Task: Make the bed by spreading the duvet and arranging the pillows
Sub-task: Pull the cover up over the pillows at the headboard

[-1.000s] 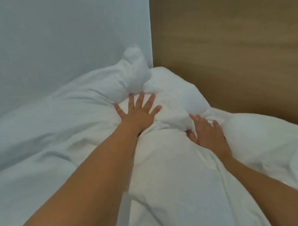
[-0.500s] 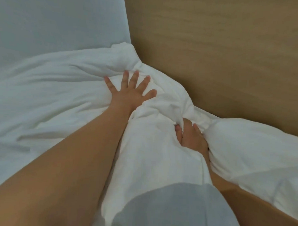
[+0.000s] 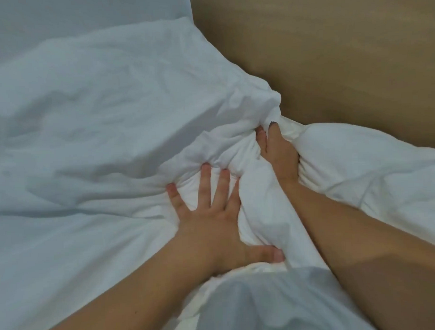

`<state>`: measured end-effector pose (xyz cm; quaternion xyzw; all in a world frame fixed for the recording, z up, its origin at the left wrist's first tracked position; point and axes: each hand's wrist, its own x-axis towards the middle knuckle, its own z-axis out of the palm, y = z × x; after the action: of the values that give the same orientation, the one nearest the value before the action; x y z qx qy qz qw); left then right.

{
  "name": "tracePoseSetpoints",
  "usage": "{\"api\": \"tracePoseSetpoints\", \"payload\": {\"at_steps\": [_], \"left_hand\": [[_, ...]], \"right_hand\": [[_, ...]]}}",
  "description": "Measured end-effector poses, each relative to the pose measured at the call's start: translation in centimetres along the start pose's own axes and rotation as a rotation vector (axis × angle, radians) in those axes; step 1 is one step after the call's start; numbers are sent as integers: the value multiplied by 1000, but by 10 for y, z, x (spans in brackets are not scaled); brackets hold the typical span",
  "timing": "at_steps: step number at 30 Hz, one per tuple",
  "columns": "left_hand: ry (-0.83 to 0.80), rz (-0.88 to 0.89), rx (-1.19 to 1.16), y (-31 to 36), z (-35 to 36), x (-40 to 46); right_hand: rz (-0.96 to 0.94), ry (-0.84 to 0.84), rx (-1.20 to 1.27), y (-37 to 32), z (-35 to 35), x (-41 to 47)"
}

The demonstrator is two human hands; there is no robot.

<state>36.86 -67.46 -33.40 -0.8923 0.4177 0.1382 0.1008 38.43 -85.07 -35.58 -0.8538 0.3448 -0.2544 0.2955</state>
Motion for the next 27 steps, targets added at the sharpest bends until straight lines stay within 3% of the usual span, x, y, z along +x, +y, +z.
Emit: {"api": "tracePoseSetpoints", "payload": {"at_steps": [3,6,7,9,11,14,16,18,20,22,25,27], "left_hand": [[-10,-25,-37,-2,13,-5],[-4,-64,-18,-1,19,-10],[-2,-79,-3,0,19,-11],[-23,-116,-11,-1,14,-15],[-72,-159,-37,3,3,-25],[-68,-217,-204,20,-31,-58],[73,-216,-235,28,-57,-83],[278,-194,-210,31,-81,-99],[346,-196,-448,38,-110,-109],[457,-172,-524,43,-137,-106],[673,-245,-674,53,-169,-97],[627,-354,-794,68,-171,-91]], "right_hand": [[61,-118,165,-9,-18,0],[310,-348,584,-30,-71,-3],[345,-446,600,-36,-98,-8],[304,-634,401,-44,-156,-28],[190,-823,24,-39,-212,-54],[270,-1025,-504,-29,-275,-99],[243,-990,-610,-23,-293,-119],[84,-869,-714,-15,-298,-137],[-148,-737,-771,-10,-293,-153],[-306,-607,-721,-11,-300,-156],[-306,-298,-655,-18,-327,-125],[-231,-208,-632,-13,-341,-102]]}}
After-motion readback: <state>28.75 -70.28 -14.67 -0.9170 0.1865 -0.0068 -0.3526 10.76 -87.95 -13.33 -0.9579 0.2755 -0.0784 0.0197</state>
